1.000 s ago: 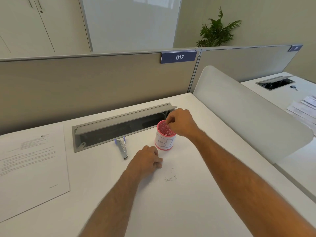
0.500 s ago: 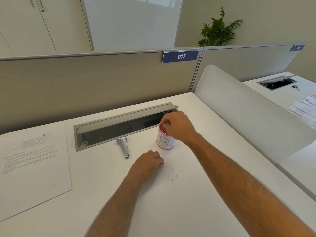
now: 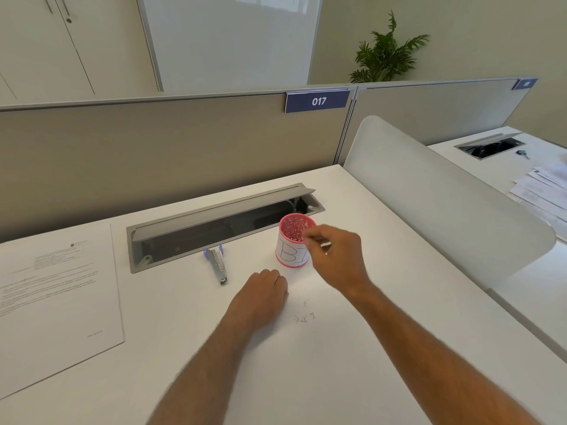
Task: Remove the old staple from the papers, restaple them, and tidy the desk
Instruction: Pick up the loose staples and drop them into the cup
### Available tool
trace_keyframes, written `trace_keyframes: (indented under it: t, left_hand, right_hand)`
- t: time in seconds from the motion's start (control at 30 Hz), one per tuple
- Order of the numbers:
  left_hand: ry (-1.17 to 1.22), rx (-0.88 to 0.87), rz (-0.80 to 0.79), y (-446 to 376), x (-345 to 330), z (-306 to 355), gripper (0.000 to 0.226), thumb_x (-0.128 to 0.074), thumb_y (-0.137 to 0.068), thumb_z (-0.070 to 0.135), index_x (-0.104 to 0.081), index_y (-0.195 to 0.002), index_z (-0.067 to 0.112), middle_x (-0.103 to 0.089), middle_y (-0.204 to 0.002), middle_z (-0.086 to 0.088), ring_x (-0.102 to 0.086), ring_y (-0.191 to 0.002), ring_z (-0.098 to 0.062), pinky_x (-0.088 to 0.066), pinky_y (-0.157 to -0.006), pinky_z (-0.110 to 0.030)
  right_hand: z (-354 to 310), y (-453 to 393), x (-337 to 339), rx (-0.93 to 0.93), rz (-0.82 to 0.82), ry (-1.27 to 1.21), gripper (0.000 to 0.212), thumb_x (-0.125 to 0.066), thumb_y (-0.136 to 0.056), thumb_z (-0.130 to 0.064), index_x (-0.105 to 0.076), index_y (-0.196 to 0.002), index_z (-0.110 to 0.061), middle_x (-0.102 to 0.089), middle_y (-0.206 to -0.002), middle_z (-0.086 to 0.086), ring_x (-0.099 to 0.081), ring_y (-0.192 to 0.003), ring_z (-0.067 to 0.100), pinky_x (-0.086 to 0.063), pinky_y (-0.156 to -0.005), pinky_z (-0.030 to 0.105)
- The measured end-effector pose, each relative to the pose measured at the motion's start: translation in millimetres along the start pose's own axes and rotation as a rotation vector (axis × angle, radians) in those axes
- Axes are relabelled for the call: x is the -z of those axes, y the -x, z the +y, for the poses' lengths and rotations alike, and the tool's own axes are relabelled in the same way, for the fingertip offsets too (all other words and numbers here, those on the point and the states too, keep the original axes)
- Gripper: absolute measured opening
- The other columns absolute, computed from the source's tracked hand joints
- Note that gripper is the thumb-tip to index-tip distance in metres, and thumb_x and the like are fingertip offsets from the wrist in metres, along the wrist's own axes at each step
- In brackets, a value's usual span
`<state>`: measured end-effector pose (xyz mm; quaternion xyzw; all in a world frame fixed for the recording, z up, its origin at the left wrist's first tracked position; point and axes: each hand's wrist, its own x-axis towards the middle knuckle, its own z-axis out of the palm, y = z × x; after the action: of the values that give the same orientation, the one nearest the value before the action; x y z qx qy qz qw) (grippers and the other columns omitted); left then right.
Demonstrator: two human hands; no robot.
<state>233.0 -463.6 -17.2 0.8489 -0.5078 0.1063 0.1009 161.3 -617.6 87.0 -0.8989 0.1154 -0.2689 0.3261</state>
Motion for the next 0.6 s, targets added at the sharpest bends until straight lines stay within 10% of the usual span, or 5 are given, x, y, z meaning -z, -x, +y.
trace_keyframes:
  t: [0.1,0.2,0.37,0.6]
  left_hand:
    - [0.058,0.079,-0.008,1.2,1.6,-1.7,0.03,-0.034,-0.088,0.029,-0.058,-0.074,0.016,-0.058,-0.072,-0.002,-0.056,-0.063,-0.025,-0.042,-0.053,-0.034]
    - [0.171,0.187,-0.005,-7.7,13.1,-4.9,0.027,-0.036,-0.097,0.027,-0.059,-0.092,0.014,-0.059,-0.092,-0.003,-0.054,-0.082,-0.026,-0.045,-0.07,-0.04]
    - [0.252,0.224,0.216,-35.8,46.9,-7.6,0.011,-0.048,-0.096,0.021,-0.055,-0.09,0.015,-0.055,-0.09,0.0,-0.047,-0.079,-0.017,-0.043,-0.072,-0.038]
    - [0.143,0.295,0.202,-83.7,82.8,-3.4,0.015,-0.051,-0.095,0.029,-0.06,-0.105,0.021,-0.063,-0.111,0.001,-0.052,-0.102,-0.018,-0.034,-0.085,-0.032]
  right_hand:
    - [19.6,35.1,0.8,-0.044,-0.062,-0.032,0.015,-0.073,-0.08,-0.018,-0.076,-0.095,-0.017,-0.074,-0.091,-0.003,-0.067,-0.075,0.008,-0.055,-0.069,0.019]
    - [48.3,73.2,-2.4,0.048,-0.203,0.18,0.042,-0.059,-0.085,-0.049,-0.072,-0.111,-0.019,-0.069,-0.114,-0.003,-0.062,-0.106,0.015,-0.053,-0.089,0.037]
    - [73.2,107.3,-7.9,0.1,-0.573,0.559,0.089,-0.018,-0.084,-0.08,-0.024,-0.152,-0.024,-0.013,-0.162,0.005,-0.013,-0.148,0.025,-0.009,-0.12,0.038]
    - [68.9,115.2,-11.1,0.181,-0.58,0.598,0.068,-0.016,-0.093,-0.071,-0.018,-0.152,-0.037,-0.01,-0.162,0.006,-0.014,-0.149,0.027,-0.001,-0.115,0.043]
